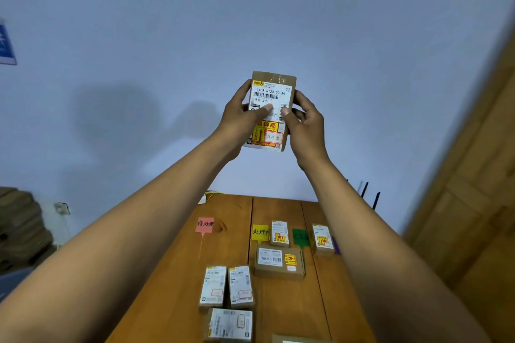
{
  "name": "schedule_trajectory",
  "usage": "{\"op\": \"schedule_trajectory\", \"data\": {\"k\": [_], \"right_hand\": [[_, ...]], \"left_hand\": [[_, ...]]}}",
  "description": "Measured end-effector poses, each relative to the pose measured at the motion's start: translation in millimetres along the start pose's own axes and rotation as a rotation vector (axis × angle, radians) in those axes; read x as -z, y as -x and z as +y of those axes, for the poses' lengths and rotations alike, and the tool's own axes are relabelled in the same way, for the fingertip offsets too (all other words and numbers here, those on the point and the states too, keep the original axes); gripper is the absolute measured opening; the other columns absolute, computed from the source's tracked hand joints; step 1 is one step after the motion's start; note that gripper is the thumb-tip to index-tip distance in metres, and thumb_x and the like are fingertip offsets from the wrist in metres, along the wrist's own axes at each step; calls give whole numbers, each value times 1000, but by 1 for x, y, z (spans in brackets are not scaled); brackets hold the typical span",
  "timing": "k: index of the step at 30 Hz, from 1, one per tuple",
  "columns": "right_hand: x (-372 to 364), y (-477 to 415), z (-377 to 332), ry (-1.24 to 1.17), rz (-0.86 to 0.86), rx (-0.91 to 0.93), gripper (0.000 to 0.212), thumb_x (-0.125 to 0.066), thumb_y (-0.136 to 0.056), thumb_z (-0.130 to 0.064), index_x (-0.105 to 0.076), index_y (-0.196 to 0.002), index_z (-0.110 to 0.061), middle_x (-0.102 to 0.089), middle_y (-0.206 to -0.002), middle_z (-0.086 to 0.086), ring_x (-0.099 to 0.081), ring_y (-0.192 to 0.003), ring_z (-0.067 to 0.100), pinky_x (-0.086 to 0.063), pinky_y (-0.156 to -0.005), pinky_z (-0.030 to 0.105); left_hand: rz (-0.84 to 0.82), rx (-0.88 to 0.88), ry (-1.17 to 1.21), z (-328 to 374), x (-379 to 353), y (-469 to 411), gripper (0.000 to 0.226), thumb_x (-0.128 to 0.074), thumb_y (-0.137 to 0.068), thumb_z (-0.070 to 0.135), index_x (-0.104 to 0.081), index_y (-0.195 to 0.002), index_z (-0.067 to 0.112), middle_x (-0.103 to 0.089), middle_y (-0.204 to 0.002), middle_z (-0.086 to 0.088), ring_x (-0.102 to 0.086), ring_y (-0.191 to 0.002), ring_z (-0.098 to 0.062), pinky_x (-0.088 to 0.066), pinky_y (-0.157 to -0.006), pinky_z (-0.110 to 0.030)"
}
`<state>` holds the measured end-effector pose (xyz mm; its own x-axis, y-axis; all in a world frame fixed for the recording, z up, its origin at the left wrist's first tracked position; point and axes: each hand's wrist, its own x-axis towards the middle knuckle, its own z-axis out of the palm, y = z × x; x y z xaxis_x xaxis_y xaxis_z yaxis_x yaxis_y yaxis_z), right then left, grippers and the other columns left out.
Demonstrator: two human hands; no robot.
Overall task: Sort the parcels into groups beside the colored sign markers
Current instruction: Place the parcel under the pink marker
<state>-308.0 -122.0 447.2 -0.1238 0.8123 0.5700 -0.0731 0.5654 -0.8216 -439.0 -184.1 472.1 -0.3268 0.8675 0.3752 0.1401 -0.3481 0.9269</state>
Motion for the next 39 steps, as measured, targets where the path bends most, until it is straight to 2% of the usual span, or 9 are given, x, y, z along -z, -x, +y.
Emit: {"op": "schedule_trajectory", "data": {"k": [4, 9, 13, 16, 20, 24, 29, 32, 39], "right_hand": [[19, 3, 7, 22, 18, -10, 43, -58, -92, -28, -61, -134, -29, -65, -133, 1, -65, -118, 26, -61, -88, 46], [35, 0, 12, 24, 21, -25, 42, -57, -91, -26, -62, -133, -24, -65, -133, 3, -67, -116, 25, -63, -82, 39], [43, -4, 17, 56, 24, -31, 39, -57, -96, -20, -62, -134, -20, -66, -132, 2, -68, -113, 23, -63, -79, 31], [47, -8, 21, 79, 21, -49, 35, -57, -99, -18, -62, -134, -18, -67, -131, 1, -70, -110, 22, -63, -83, 35], [44, -10, 24, 98, 5, -89, 34, -57, -100, -16, -61, -133, -19, -67, -130, 1, -72, -103, 21, -63, -83, 42], [28, -12, 23, 92, -43, -131, 35, -60, -99, -16, -62, -134, -17, -67, -126, -3, -73, -98, 16, -63, -82, 41], [-2, -3, 27, 50, -87, -182, 41, -63, -98, -16, -59, -138, -16, -64, -134, 0, -71, -95, 9, -61, -67, 24], [-21, 4, 29, 24, -118, -187, 42, -64, -97, -15, -58, -139, -16, -63, -135, 0, -71, -100, 16, -61, -68, 25], [-52, 1, 63, -19, -144, -256, 40, -64, -96, -13, -60, -136, -15, -65, -130, 0, -72, -98, 14, -62, -70, 28]], "left_hand": [[-68, 62, 6, -11, -12, -5, 68, -76, -87, 16, -42, -143, 37, -72, -111, 8, -72, -100, -17, -61, -81, -39], [-83, 96, 6, -17, -27, -7, 69, -77, -86, 15, -41, -142, 34, -70, -101, 11, -72, -89, -11, -60, -66, -28], [-102, 121, -46, -17, -38, -16, 64, -71, -91, 15, -39, -144, 31, -69, -117, 3, -70, -99, -19, -59, -83, -42], [-117, 136, -70, -16, -42, -20, 61, -68, -93, 14, -39, -145, 27, -65, -131, -1, -69, -97, -17, -57, -78, -37], [-117, 167, -88, -20, -40, -26, 59, -67, -94, 12, -42, -145, 26, -63, -137, 0, -68, -101, -22, -57, -78, -41], [-72, 187, -75, -26, -23, -25, 58, -67, -94, 15, -42, -145, 26, -62, -138, -1, -68, -104, -24, -57, -82, -44], [-86, 257, -66, -30, 20, -16, 62, -72, -90, 18, -44, -144, 31, -66, -133, 1, -70, -105, -25, -54, -93, -55], [-92, 269, -75, -34, 46, -16, 65, -74, -89, 17, -43, -144, 32, -66, -132, -1, -70, -104, -26, -56, -90, -54], [-71, 303, -96, -70, 70, -31, 69, -76, -87, 21, -40, -146, 31, -66, -132, 0, -72, -101, -23, -59, -85, -49]]}}
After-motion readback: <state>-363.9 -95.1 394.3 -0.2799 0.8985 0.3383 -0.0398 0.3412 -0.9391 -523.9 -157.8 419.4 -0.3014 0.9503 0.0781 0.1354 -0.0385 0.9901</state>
